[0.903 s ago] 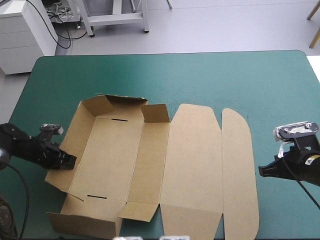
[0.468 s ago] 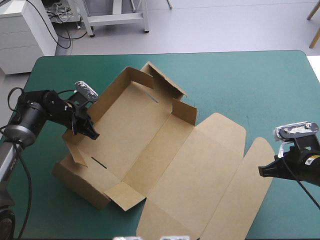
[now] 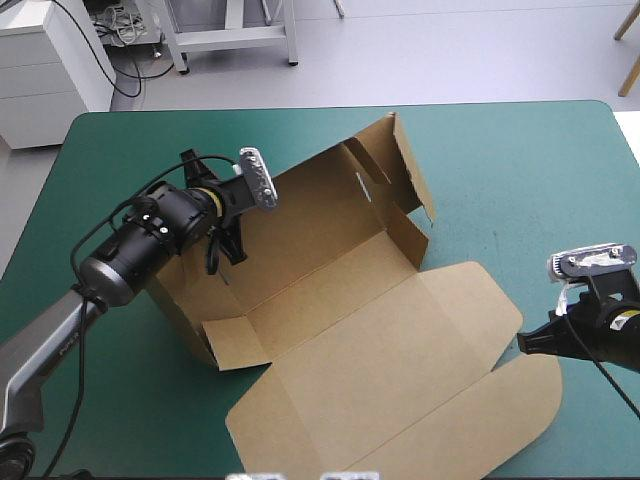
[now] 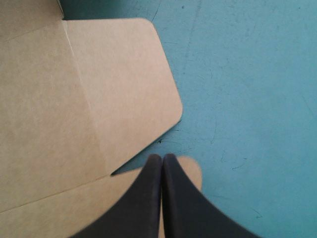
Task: Fold the box
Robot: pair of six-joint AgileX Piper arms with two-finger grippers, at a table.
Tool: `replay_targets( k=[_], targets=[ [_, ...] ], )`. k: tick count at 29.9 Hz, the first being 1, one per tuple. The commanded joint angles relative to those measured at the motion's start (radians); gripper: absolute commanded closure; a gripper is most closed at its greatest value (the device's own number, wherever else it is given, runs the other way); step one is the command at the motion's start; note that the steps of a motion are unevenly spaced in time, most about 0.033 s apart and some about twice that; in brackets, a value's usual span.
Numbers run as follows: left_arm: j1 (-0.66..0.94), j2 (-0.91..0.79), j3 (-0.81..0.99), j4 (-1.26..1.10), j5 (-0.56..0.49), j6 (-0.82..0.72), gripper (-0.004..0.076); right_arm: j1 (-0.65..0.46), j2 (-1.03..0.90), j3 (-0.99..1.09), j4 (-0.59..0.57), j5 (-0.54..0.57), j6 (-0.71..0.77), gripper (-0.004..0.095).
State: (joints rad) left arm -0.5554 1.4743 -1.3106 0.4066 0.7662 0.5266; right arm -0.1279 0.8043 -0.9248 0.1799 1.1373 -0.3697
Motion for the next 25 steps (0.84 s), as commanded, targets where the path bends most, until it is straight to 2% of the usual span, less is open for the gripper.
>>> replay_targets(
  k=[1,6,8,15,21,25],
  targets=[
    [-0.08,-0.02,-0.036,0.141,-0.128,-0.044,0.0731,-0.006,-0.005,-0.023,0.01,-0.036,-0.007,0.0929],
    [-0.178,-0.002,-0.036,0.214,-0.195,-0.059,0.0731,-0.006,-0.005,-0.023,0.01,-0.036,-0.007,0.0929],
    [-0.219,0.003,-0.036,0.28,-0.214,-0.114,0.0731,-0.006,-0.005,-0.023,0.009,-0.036,-0.007,0.0929],
    [-0.332,0.027,-0.02,0.591,-0.215,-0.414,0.0732,-0.006,-0.005,-0.023,0.009,-0.036,-0.007,0.0929],
    [-0.409,0.043,0.089,0.889,-0.211,-0.663,0.0732,-0.006,-0.005,-0.023,0.008,-0.036,-0.007,0.0929],
    [-0.454,0.043,0.148,1.088,-0.159,-0.878,0.0732,-0.006,-0.005,-0.023,0.006,-0.036,-0.007,0.0929]
  ],
)
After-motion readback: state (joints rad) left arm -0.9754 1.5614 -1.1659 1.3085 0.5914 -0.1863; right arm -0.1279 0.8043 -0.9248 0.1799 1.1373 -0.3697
